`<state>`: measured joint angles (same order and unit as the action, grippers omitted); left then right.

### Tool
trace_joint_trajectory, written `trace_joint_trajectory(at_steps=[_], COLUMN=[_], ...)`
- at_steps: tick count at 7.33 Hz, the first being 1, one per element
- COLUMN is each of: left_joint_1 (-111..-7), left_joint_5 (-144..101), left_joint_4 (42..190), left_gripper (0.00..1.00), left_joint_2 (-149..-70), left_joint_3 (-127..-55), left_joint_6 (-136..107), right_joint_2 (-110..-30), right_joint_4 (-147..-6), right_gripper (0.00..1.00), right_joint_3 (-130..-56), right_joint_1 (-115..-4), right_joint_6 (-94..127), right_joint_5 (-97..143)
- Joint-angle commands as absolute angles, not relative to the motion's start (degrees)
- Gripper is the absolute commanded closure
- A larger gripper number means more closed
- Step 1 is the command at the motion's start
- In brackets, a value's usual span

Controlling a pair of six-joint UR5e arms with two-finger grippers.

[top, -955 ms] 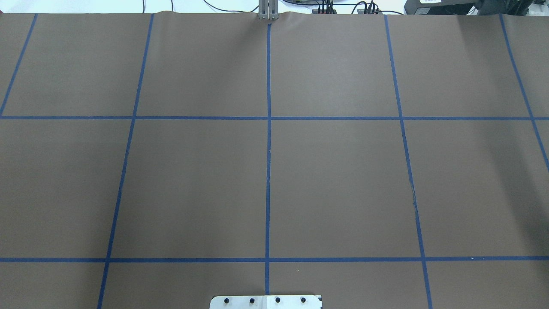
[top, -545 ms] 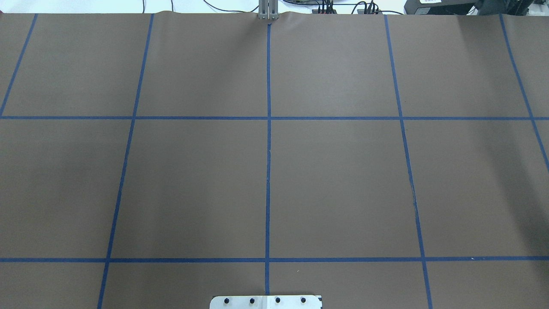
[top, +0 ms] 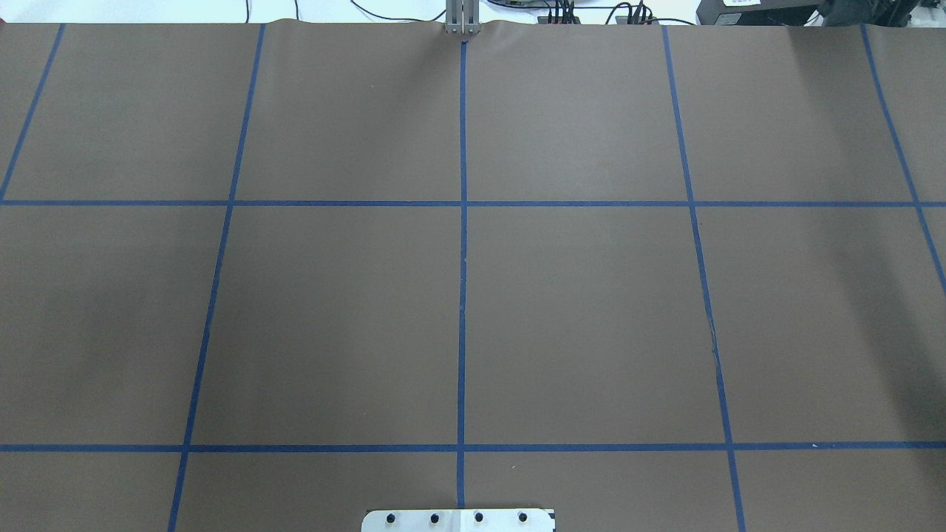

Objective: Place and press bell with both arms

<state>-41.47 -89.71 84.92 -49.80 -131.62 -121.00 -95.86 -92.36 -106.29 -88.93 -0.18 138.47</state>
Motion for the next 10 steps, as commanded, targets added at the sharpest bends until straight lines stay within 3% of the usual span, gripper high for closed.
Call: trace_joint_trajectory(at_steps=[1, 5, 10], left_joint_1=[-36.31, -27.00, -23.04], left_joint_5=[-89.56, -89.65, -90.17], left_joint_4=[84.46, 85.95, 95.87], left_gripper=[0.00, 0.00, 0.00], left_joint_2=[-49.66, -49.57, -49.31], left_joint_3=[-127.47, -121.83, -112.52], left_joint_6=[-129.87, -144.02, -154.76], right_joint_2=[-95.71, -95.36, -95.27], right_joint_4=[-92.29, -92.20, -92.20], right_gripper=[0.00, 0.00, 0.00], right_joint_3=[-106.35, -107.57, -108.02], right_joint_1=[-88.86, -88.94, -88.86], right_joint_6=[-0.18, -0.09, -0.09], right_joint_5=[138.43, 138.34, 138.43])
